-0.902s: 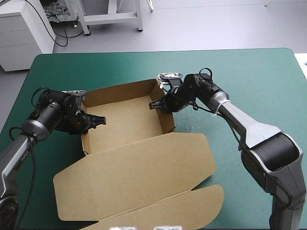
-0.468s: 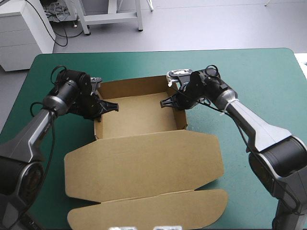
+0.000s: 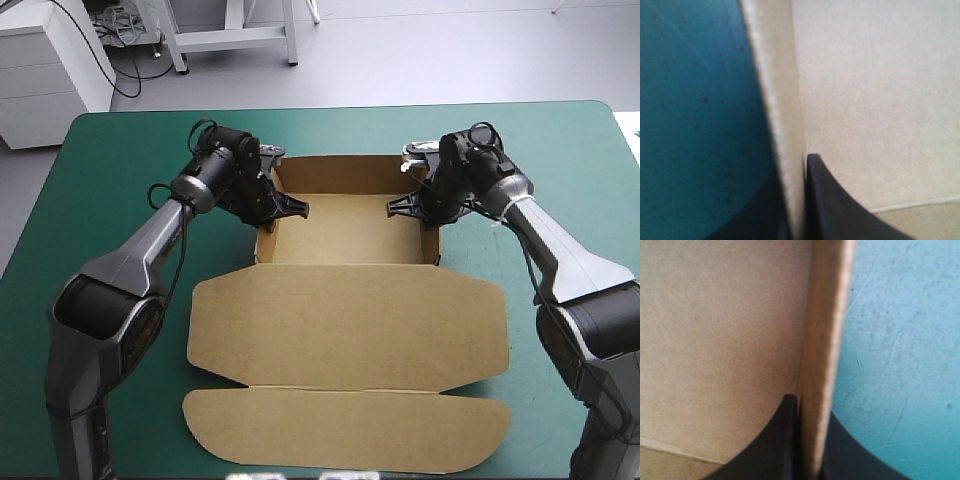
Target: Fold the box
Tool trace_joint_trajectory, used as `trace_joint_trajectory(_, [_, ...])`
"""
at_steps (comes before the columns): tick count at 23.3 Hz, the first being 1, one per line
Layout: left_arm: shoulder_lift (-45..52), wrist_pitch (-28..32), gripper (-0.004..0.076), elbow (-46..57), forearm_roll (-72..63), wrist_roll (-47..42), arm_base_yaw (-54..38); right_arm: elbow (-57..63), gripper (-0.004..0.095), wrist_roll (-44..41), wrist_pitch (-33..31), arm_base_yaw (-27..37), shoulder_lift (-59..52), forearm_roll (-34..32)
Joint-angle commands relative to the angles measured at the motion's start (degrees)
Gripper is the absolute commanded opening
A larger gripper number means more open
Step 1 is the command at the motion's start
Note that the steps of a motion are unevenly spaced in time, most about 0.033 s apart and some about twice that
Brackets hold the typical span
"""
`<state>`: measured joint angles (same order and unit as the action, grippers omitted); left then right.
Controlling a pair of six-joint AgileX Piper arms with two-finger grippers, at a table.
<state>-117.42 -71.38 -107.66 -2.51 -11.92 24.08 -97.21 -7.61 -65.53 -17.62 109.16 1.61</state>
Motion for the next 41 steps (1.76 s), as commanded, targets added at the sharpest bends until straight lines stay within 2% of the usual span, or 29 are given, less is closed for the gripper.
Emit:
trace_joint_trajectory(1, [1.7,-2.8,-0.0010,-2.1,0.8,3.6,1.7,-1.7,-0.0019,3.7,-2.7,-0.1,-1.4,1.2])
trace_joint_trajectory(11, [1.2,-2.6,0.0014,-2.1,3.4,5.1,2.0,-1.9,0.0000,2.7,-3.3,-0.1,-0.5,-1.6])
trace_joint_trajectory(13, [1.2,-2.8,0.0095,-2.6,3.4,5.1,2.0,-2.8,0.0056,2.7,-3.4,-0.1,-0.5,-4.1])
trace_joint_trajectory(14, [1.2,-2.3,0.0189,-2.9,2.9,5.1,2.0,-3.6,0.0155,2.7,-3.4,-0.1,-0.5,-4.8])
trace_joint_trajectory(15, [1.2,-2.2,0.0227,-3.2,2.5,5.1,2.0,-4.0,0.0213,2.7,-3.4,-0.1,-0.5,-5.1])
trace_joint_trajectory(16, [1.2,-2.2,0.0321,-3.9,2.5,5.1,2.0,-4.7,0.0370,2.7,-3.4,-0.1,-0.5,-5.5])
trace_joint_trajectory(17, [1.2,-2.2,0.0388,-4.5,2.5,5.1,2.0,-5.1,0.0468,2.7,-3.4,-0.1,-0.5,-6.2])
trace_joint_trajectory(19, [1.2,-2.5,0.0478,-5.8,2.9,5.2,2.0,-6.3,0.0531,2.7,-3.4,-0.1,-0.5,-8.6])
trace_joint_trajectory(21, [1.4,-2.7,0.0508,-8.1,4.1,5.2,2.0,-8.3,0.0532,2.7,-3.4,-0.1,-0.7,-9.7])
trace_joint_trajectory(29, [5.8,-2.8,0.0504,-20.8,11.3,5.2,2.0,-21.7,0.0531,5.9,-3.4,-0.1,-4.9,-10.2])
trace_joint_trajectory(31, [7.7,-2.8,0.0470,-22.2,12.8,5.2,2.0,-21.8,0.0530,5.8,-3.4,-0.1,-6.1,-10.2])
trace_joint_trajectory(35, [11.8,-2.8,0.0327,-23.4,14.9,6.6,2.0,-21.8,0.0530,1.3,-3.4,-0.1,-7.4,-10.0])
trace_joint_trajectory(37, [15.3,-2.8,0.0151,-23.2,18.9,7.4,2.0,-21.7,0.0530,1.0,-3.4,-0.1,-7.7,-10.8])
trace_joint_trajectory(39, [18.1,-2.9,0.0020,-22.1,21.1,9.3,2.0,-21.7,0.0530,0.6,-3.5,0.1,-7.7,-11.9])
trace_joint_trajectory(41, [21.3,-2.9,-0.0008,-20.6,22.2,9.4,2.0,-21.7,0.0530,-0.5,-3.5,0.1,-7.7,-12.2])
